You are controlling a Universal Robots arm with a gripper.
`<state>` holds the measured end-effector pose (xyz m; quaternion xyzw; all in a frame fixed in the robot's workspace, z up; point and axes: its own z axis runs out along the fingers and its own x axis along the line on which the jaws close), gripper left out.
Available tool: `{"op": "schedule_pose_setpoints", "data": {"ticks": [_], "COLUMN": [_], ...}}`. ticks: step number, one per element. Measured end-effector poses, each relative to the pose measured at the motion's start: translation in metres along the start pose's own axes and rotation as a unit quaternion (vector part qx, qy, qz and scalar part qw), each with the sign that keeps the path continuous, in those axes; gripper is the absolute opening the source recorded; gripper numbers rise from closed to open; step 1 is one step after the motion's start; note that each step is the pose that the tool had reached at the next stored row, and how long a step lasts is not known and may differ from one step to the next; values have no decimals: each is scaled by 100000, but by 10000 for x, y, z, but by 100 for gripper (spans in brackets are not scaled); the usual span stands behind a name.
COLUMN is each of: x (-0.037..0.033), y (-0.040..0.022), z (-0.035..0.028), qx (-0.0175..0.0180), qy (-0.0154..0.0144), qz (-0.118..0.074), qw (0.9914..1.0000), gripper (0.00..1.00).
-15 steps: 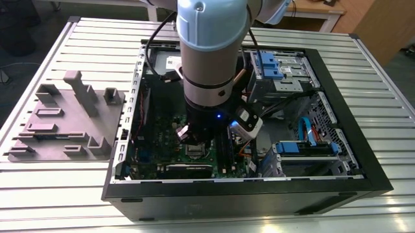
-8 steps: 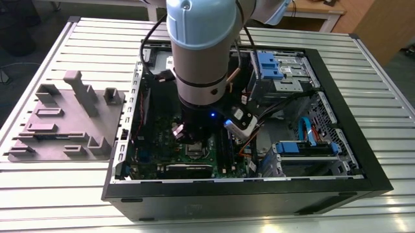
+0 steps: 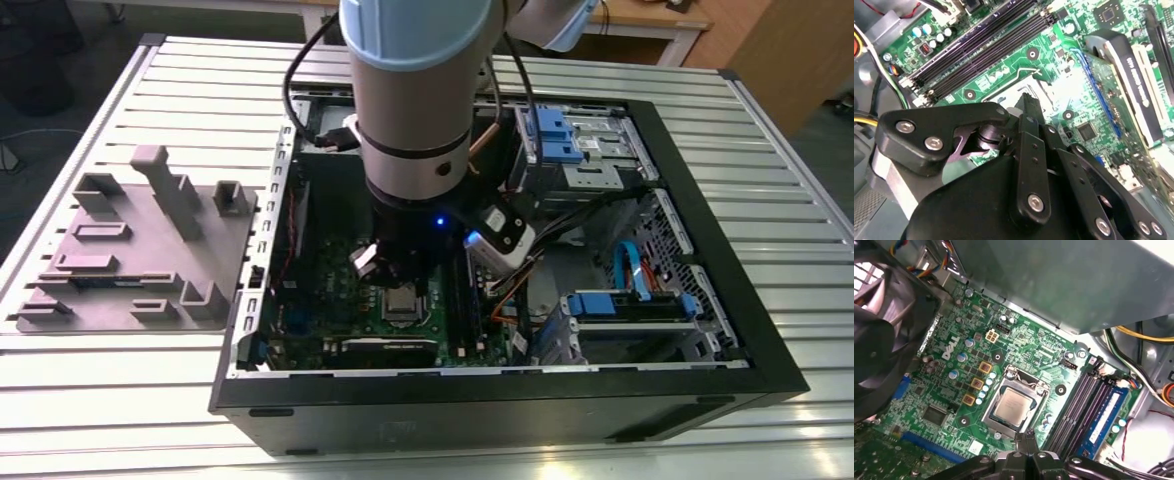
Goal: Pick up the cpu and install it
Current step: 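Install the first cpu locking lever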
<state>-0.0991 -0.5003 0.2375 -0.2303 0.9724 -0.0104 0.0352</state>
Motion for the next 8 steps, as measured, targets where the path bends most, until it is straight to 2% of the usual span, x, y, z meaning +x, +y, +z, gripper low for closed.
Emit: {"op": "schedule_pose_setpoints", "data": {"ticks": [8], "x": [2], "y": [1], "z": [-16], "qx": [35], "qy": [-82], "qz": [3], "qw": [100000], "gripper": [10]}}
